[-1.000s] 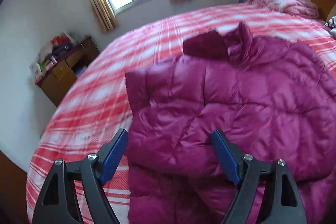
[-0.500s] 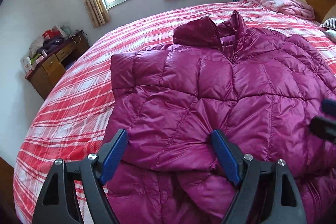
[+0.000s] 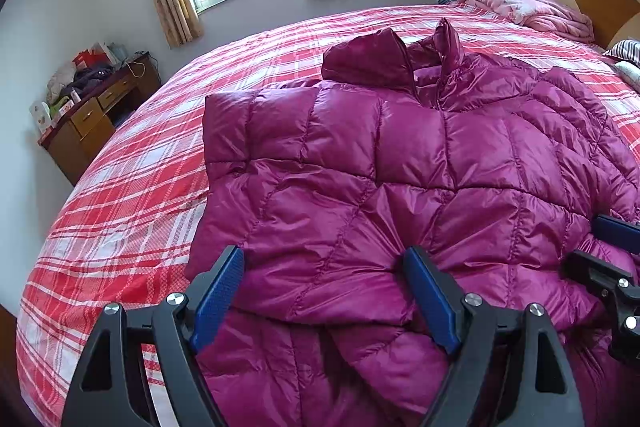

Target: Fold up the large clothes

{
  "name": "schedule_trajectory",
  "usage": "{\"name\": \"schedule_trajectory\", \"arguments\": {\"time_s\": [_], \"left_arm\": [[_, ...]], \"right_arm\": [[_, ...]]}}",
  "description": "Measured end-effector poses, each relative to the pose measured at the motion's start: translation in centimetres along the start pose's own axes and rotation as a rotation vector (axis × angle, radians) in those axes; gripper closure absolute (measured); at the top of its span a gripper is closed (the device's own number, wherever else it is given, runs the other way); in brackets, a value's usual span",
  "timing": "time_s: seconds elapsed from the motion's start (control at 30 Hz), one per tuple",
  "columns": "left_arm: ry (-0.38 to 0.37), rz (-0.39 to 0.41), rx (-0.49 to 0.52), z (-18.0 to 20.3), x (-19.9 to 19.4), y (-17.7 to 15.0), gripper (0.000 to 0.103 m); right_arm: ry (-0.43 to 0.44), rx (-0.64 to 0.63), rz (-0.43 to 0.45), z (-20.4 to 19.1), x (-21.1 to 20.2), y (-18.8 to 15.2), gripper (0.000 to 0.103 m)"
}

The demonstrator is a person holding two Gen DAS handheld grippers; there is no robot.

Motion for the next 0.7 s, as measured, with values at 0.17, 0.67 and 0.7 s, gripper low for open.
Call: {"name": "schedule_trajectory", "arguments": {"time_s": [0.17, 0.67, 0.7], "left_arm": [[0.008, 0.034, 0.009, -0.3, -1.6, 1.1, 0.02], [-0.034, -0.072, -0.069, -3.1, 6.0, 6.4, 0.02], [-0.074, -0.093, -0.085, -3.2, 6.8, 6.1, 0.02]], "right_arm": [[0.005, 0.007, 0.007, 0.1, 0.2, 0.0, 0.05], [-0.01, -0.001, 0.032, 0.0, -0.2, -0.3, 0.05], [-0.01, -0.002, 0.033, 0.0, -0.2, -0.4, 0.05]]}}
Point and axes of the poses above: each gripper's, at about its wrist camera, not at the fingertips, and x roughly the way its jaws point, z to its right, y to its top, the point moved 6 cm from there along x, roughly the way its jaws point, and after that the axes turned 7 degrees about x, right-handed, at the moved point
